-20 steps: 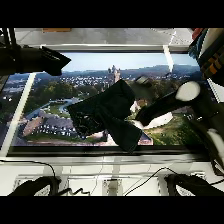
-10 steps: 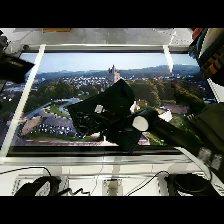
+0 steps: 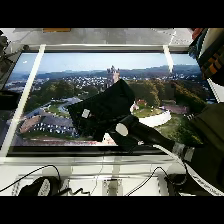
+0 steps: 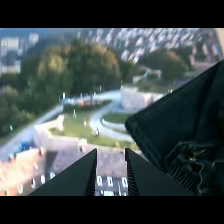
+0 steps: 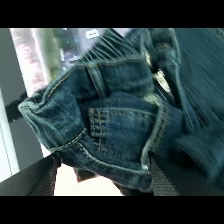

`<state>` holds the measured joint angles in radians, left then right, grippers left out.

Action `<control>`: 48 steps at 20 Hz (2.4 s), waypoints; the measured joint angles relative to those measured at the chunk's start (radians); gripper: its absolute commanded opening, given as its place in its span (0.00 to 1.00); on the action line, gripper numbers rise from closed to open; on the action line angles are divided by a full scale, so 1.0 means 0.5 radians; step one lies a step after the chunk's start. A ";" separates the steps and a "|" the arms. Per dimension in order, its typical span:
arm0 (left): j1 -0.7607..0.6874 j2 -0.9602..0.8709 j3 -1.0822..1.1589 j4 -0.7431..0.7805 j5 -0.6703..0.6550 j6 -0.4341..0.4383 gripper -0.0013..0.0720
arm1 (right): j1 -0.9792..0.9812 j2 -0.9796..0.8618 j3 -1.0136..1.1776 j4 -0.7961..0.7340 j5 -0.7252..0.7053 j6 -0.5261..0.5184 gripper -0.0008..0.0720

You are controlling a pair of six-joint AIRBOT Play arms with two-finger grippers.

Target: Fold the clothes and pants, and hang the long-sleeved shirts on hangers.

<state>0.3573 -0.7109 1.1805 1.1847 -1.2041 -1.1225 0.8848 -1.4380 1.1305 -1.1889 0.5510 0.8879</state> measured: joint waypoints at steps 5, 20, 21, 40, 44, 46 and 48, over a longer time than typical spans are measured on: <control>0.017 -0.070 -0.105 0.018 0.034 -0.024 0.35 | 0.058 -0.047 0.026 -0.069 -0.094 -0.027 0.28; 0.011 -0.201 -0.130 -0.134 0.063 -0.037 0.33 | -0.591 0.030 0.063 -0.185 -0.723 0.288 0.06; -0.002 -0.215 -0.134 -0.220 0.066 -0.037 0.34 | -0.691 0.021 0.066 -0.185 -0.702 0.372 0.06; -0.359 -0.643 -0.191 -0.593 0.175 -0.030 0.34 | -0.913 0.041 0.109 -0.093 0.600 0.182 0.06; -0.343 -0.638 -0.191 -0.594 0.182 -0.030 0.34 | -0.599 0.045 0.111 -0.052 0.826 -0.143 0.95; -0.341 -0.635 -0.191 -0.594 0.185 -0.031 0.34 | -0.439 0.036 0.112 -0.041 0.716 -0.308 0.95; -0.340 -0.635 -0.191 -0.594 0.186 -0.030 0.34 | -0.283 0.001 0.112 -0.040 0.562 -0.475 0.95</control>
<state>0.1875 -1.0283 1.0851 0.8879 -1.1110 -1.1374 0.7433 -1.4376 1.1866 -1.2091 0.8318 0.6502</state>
